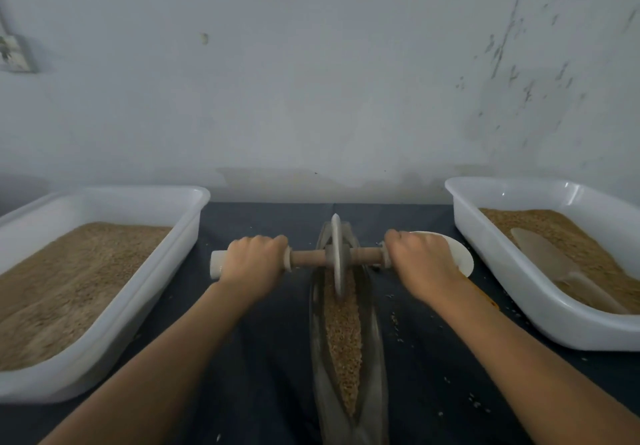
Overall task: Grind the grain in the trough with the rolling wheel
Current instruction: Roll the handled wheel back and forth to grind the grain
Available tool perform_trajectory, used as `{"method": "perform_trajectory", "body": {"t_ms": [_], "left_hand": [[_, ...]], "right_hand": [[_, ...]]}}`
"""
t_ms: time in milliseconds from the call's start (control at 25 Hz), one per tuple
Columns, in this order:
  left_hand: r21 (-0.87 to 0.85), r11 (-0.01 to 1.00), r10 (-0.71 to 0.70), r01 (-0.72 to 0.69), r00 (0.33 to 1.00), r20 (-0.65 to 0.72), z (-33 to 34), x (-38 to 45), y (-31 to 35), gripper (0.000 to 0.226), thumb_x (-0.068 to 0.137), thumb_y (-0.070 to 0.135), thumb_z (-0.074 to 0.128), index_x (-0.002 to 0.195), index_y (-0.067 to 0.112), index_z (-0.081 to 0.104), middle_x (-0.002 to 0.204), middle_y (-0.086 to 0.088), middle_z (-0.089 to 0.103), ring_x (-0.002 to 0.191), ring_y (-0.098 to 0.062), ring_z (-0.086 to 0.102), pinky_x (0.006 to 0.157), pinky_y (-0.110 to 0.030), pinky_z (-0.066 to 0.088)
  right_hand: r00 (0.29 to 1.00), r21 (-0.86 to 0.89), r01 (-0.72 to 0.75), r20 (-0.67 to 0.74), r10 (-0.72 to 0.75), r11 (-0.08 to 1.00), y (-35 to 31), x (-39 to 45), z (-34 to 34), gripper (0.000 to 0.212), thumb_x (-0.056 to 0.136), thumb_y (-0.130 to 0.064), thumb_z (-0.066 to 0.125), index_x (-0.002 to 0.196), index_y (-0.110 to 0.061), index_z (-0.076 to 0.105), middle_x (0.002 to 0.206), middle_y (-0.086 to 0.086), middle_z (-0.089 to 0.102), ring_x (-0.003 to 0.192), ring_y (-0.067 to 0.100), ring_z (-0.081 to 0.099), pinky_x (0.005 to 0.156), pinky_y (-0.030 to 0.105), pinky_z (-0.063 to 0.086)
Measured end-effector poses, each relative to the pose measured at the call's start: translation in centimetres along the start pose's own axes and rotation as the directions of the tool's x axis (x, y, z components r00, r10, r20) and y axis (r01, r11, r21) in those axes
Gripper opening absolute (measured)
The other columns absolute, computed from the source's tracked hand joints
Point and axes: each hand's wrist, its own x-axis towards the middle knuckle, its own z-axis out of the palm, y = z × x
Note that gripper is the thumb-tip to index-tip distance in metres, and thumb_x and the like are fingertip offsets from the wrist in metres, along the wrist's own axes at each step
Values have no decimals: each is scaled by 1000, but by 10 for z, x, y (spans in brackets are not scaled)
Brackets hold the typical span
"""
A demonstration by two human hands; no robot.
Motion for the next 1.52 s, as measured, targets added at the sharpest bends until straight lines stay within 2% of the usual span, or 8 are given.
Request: {"method": "perform_trajectory", "body": {"t_ms": [240,400,560,800,960,1040,1320,1520], "left_hand": [[-2,995,101,-101,987,128,-10,-93,-10,21,80,46,47,80,40,27,72,14,44,74,-11,55,58,-31,27],[19,996,83,-85,993,86,-11,-80,-4,17,82,47,47,85,37,33,80,13,51,72,-10,54,59,-30,33],[24,999,-27,28,999,-25,5,-19,4,15,89,37,52,86,29,40,87,9,60,78,-15,61,63,-29,40],[-20,999,41,-41,999,-14,-1,-38,-2,21,82,36,61,83,32,40,78,11,55,65,-9,52,59,-26,37],[-71,959,239,-275,916,-323,-17,-104,-4,16,58,35,60,56,27,47,47,9,42,35,-12,45,45,-20,11],[-101,959,234,-264,942,-239,-18,-103,-4,20,56,37,63,54,28,46,45,10,41,34,-10,45,43,-17,14],[33,998,46,-44,998,-48,-4,-1,3,18,89,36,57,88,30,40,87,10,59,75,-10,56,67,-27,42],[-9,992,127,-128,988,-89,-17,-59,3,23,78,33,65,82,31,42,74,11,55,62,-8,52,59,-24,38]], "right_hand": [[984,190,160,-103,-143,969,-5,-95,-20,49,29,-18,87,65,-22,54,52,-6,52,40,11,47,38,24,28],[986,129,63,143,-82,990,-4,-79,-13,27,73,-26,72,91,-26,51,82,-7,61,68,11,57,57,26,44],[998,31,-24,57,22,999,-4,-12,3,15,88,-25,59,100,-21,50,89,-3,63,73,16,59,61,28,44],[995,98,21,92,-30,995,-2,-40,-4,21,82,-19,63,98,-22,49,88,-4,62,71,16,58,61,29,44],[979,186,170,-148,-143,968,-5,-99,-13,38,39,-18,83,66,-22,56,53,-1,52,42,11,48,38,26,41],[979,182,174,-138,-150,968,-6,-95,-13,43,32,-16,84,60,-21,54,48,-2,49,38,11,44,36,23,34],[999,99,-37,21,36,994,3,-3,12,18,89,-24,59,101,-21,47,92,-2,63,68,14,50,59,27,37],[996,183,76,-68,-64,980,1,-62,0,35,56,-20,83,79,-21,56,66,-4,59,50,12,52,44,25,36]]}}
